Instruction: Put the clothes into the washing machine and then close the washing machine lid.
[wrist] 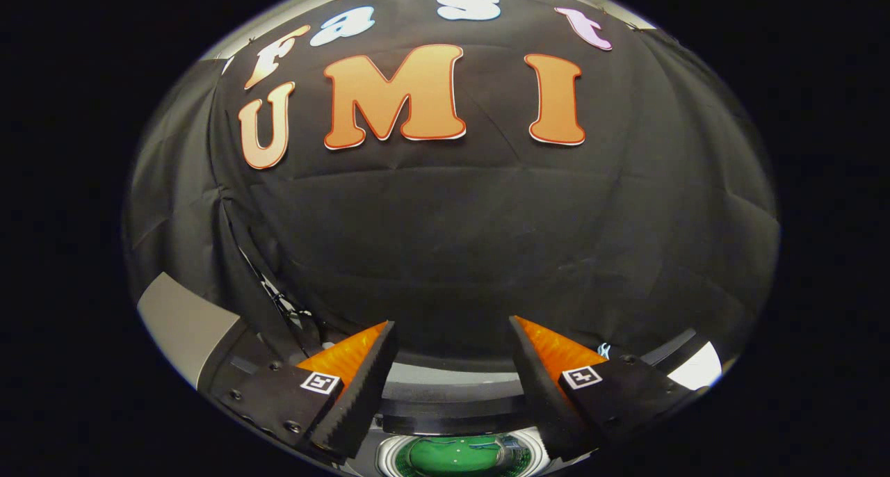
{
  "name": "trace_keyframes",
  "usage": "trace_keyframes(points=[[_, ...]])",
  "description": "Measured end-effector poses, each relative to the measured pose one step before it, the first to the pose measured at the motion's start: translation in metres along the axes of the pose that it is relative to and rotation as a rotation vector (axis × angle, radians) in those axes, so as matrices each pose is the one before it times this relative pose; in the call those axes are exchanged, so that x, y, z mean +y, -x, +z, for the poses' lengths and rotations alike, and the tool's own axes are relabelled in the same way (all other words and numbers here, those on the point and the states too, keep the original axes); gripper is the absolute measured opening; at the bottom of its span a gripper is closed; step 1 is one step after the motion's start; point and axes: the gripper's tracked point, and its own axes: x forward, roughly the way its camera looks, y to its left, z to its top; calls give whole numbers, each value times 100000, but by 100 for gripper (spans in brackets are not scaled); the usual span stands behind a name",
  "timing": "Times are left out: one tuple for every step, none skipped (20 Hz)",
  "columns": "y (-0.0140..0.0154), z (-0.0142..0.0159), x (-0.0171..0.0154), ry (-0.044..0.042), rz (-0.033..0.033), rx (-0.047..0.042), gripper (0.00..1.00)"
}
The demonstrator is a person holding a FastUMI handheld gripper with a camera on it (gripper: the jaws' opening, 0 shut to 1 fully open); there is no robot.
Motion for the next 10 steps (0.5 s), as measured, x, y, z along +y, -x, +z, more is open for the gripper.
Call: trace_keyframes(points=[[654,-425,61,211,-138,58,100],[569,-437,129,-3,-13,267,100],[711,-423,14,-54,111,170,100],[656,-411,35,-117,93,521,100],[710,-488,-5,-63,84,481,100],[679,-513,87,-71,230,524,100],[513,-429,109,-244,326,200,100],[540,-308,83,-47,110,128,100],[589,-427,-1,-51,40,445,100],[423,-415,61,45,55,205,100]])
